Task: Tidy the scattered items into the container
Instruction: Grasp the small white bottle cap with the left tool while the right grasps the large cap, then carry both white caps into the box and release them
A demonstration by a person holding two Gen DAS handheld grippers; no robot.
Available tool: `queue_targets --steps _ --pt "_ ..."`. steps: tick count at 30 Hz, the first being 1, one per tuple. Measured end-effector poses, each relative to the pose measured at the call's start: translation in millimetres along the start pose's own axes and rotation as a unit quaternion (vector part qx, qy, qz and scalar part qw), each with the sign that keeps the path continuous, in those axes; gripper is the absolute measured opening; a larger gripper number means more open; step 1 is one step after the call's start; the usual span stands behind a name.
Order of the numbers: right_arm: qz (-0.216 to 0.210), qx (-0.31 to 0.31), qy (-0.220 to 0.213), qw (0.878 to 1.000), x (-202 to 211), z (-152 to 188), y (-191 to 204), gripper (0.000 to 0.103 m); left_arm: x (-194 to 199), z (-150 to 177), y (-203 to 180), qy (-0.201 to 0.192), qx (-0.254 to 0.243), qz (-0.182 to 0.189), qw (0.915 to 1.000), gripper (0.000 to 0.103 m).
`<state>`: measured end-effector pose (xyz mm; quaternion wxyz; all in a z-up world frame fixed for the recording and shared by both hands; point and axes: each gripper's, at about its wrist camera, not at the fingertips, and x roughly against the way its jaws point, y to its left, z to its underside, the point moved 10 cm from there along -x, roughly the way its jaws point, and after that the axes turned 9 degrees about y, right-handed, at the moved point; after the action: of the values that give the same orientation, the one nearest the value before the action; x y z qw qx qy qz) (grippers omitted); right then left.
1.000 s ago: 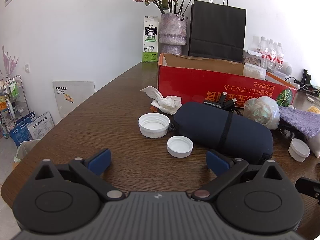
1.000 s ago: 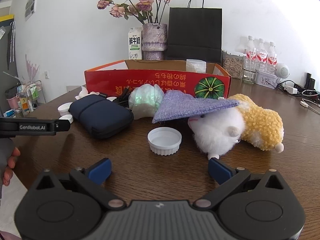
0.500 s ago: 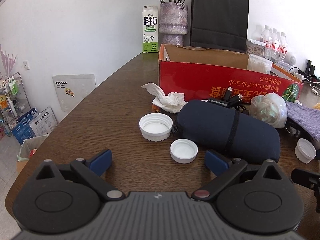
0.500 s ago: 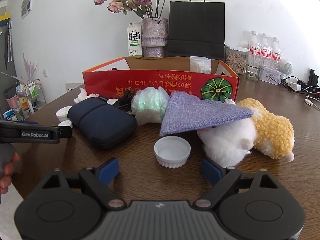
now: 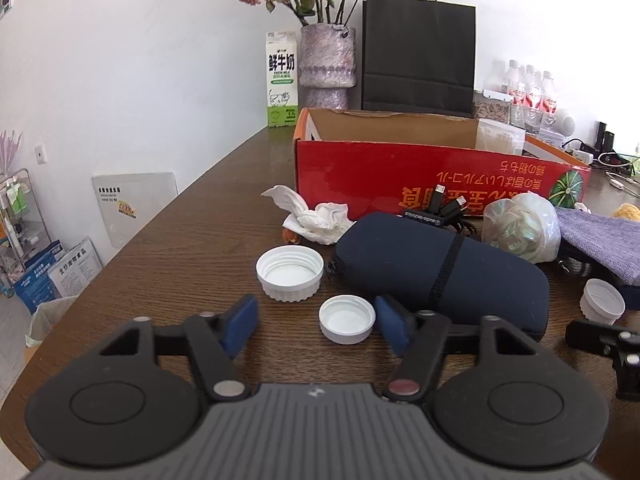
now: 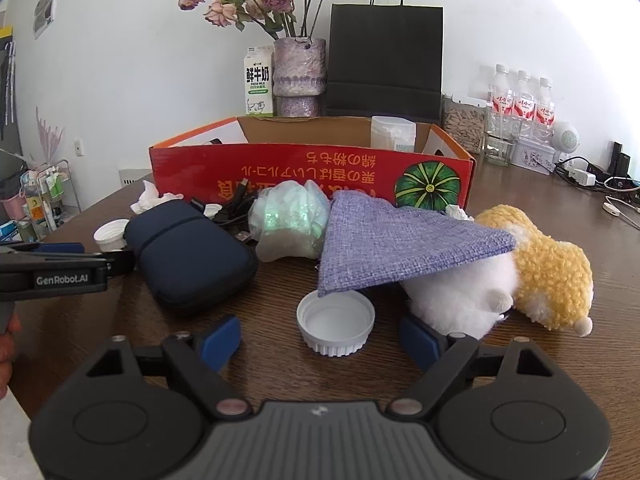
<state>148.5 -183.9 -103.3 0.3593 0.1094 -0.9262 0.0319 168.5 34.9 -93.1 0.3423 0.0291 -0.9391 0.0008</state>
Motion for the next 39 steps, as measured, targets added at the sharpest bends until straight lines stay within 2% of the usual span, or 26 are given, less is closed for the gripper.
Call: queue_targets --steps 2,3,4,7,23,32,39 --pt "0.002 -0.001 -0.007 1.000 2 -1 0 0.062 2 0 -4 -0.007 -0.007 0.001 0.9999 0.029" --pt "0.003 -0.001 -0.010 1.000 3 -2 -1 0.041 3 0 -5 -0.008 -0.012 0.000 0.9999 0.029" --pt "0.002 -0.004 -0.012 1.000 4 -3 -2 0.039 4 0 -7 -0.008 -0.015 0.000 0.9999 0.029" --pt "-0.009 -0.007 -0.014 1.000 6 -2 -2 0.039 6 2 -8 -0.009 -0.013 0.011 0.9998 0.029" --pt "-0.026 0.007 -0.047 0.999 30 -9 10 0.039 26 -8 -3 -0.034 0.005 0.015 0.9993 0.029" --pt "-0.046 0.025 -0.087 0.995 48 -40 27 0.039 48 -48 -12 -0.074 0.007 0.025 0.9969 0.029" --pt "-0.043 0.032 -0.144 0.988 56 -93 33 0.039 50 -99 -18 -0.104 0.029 0.038 0.9934 0.029"
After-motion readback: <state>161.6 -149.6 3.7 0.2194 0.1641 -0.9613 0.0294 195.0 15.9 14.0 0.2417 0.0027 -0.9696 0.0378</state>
